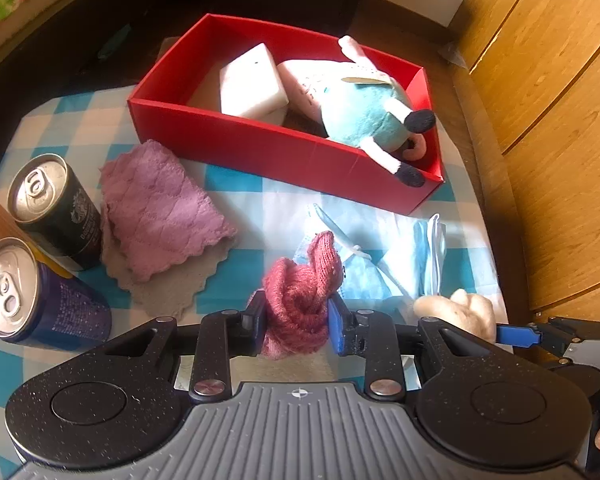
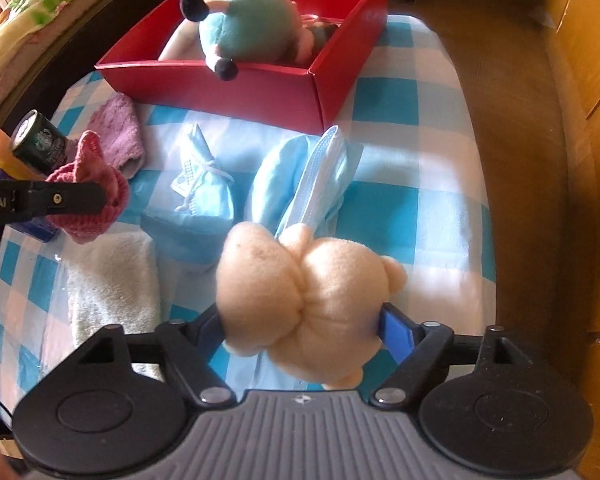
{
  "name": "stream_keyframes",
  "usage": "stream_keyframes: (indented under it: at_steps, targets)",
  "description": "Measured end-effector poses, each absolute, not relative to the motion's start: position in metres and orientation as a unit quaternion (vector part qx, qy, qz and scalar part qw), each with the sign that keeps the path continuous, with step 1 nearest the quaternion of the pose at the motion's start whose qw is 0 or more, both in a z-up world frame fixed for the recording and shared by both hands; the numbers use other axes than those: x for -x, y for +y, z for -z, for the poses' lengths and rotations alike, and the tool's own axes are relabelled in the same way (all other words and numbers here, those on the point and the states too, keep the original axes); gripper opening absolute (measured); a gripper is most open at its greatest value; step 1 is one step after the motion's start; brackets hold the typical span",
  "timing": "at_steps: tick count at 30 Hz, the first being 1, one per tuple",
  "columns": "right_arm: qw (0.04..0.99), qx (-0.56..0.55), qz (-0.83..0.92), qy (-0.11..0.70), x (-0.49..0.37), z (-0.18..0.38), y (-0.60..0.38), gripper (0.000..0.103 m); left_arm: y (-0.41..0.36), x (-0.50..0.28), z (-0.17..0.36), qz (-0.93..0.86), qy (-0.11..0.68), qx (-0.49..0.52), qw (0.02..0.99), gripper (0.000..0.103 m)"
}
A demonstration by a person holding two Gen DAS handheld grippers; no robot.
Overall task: Organize soft objects
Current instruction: 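Lift the pink sock with the left tool while the right tool lifts the beige bear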
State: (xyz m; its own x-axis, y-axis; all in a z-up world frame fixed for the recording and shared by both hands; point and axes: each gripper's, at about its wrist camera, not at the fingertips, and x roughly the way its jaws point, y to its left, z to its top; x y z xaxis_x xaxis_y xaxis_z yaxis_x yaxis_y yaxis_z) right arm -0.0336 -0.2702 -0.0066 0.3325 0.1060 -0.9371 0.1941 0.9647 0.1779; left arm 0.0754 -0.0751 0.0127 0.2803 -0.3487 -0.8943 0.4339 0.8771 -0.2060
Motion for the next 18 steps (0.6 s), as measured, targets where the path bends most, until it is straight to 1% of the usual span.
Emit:
stream_keyframes:
  at_steps: [6, 8, 11, 12, 13, 15, 16, 17, 18]
  targets:
    - [0.817, -0.165, 0.017, 0.553, 0.036, -0.008, -0.274, 0.043, -0.072, -0.076, -0.016, 0.245, 0.546, -0.034, 0.8, 0.032]
    - [0.82, -0.177, 0.013, 0.544, 0.036, -0.013, -0.275, 0.042, -0.07, -0.077, -0.016, 0.244, 0.547, -0.031, 0.8, 0.032]
    - [0.82, -0.166, 0.007, 0.547, 0.034, -0.015, -0.27, 0.041, -0.069, -0.079, -0.016, 0.243, 0.548, -0.029, 0.8, 0.033]
    - [0.816, -0.162, -0.001, 0.554, 0.034, -0.013, -0.267, 0.042, -0.068, -0.079, -0.016, 0.243, 0.548, -0.03, 0.8, 0.033]
    - [0.816, -0.164, 0.002, 0.554, 0.034, -0.012, -0.265, 0.046, -0.068, -0.079, -0.016, 0.243, 0.548, -0.03, 0.8, 0.033]
    - [0.817, -0.141, 0.014, 0.559, 0.033, -0.008, -0.261, 0.047, -0.068, -0.079, -0.015, 0.243, 0.549, -0.031, 0.799, 0.033]
    - [0.815, -0.133, 0.017, 0.564, 0.032, -0.006, -0.26, 0.05, -0.067, -0.079, -0.015, 0.243, 0.549, -0.032, 0.799, 0.033]
    - [0.815, -0.135, 0.022, 0.563, 0.03, -0.004, -0.26, 0.053, -0.067, -0.079, -0.014, 0.243, 0.549, -0.033, 0.799, 0.033]
    - [0.816, -0.137, 0.027, 0.561, 0.028, -0.002, -0.261, 0.062, -0.066, -0.078, -0.014, 0.243, 0.55, -0.034, 0.799, 0.033]
